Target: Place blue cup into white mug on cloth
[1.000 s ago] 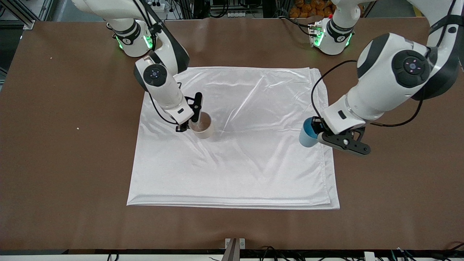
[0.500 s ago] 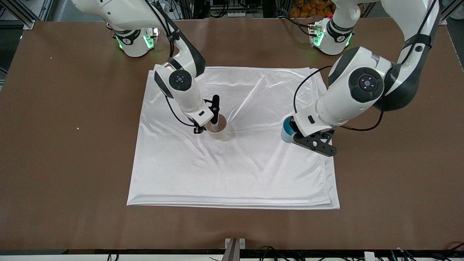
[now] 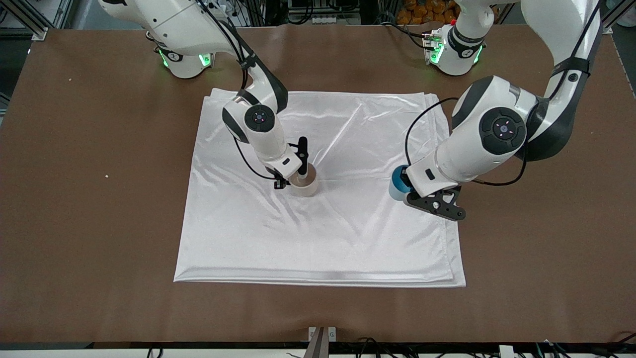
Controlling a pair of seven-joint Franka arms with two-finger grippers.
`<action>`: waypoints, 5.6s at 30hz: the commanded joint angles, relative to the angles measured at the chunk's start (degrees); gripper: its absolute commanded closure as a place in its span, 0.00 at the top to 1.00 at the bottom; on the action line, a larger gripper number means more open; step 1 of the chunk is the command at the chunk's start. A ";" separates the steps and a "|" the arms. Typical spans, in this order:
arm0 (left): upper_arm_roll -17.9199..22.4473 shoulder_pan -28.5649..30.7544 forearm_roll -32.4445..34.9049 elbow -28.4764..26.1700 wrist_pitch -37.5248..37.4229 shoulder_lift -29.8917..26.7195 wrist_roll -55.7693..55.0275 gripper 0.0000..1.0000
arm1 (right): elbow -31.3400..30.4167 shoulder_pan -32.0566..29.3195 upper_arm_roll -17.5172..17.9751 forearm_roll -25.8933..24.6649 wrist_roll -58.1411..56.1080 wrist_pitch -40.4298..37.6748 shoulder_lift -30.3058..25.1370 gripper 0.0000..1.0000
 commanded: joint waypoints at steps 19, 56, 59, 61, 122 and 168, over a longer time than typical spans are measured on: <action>-0.48 -1.55 -4.98 1.01 -1.45 -0.87 -2.96 0.00 | 1.77 0.02 -0.47 -3.70 1.79 -1.50 -0.44 1.00; 13.22 -33.54 3.28 1.36 16.29 8.88 -32.50 0.00 | 7.57 -15.80 -2.58 -3.18 2.31 -43.77 -32.52 1.00; 14.90 -35.30 3.28 1.36 18.23 10.11 -32.51 0.00 | 7.84 -16.94 -3.02 -3.18 2.31 -45.71 -33.92 1.00; 15.78 -36.09 3.37 1.36 19.11 10.82 -32.51 0.00 | 8.54 -17.47 -3.19 -3.09 2.31 -46.24 -34.37 1.00; 21.58 -39.52 3.55 2.41 21.31 10.74 -31.98 1.00 | 16.63 -34.26 -3.11 2.89 40.44 -51.95 -31.20 1.00; 26.59 -12.81 -2.96 2.41 -7.07 -14.84 -10.97 1.00 | 7.57 -39.27 -3.11 5.17 52.76 -48.96 -39.64 1.00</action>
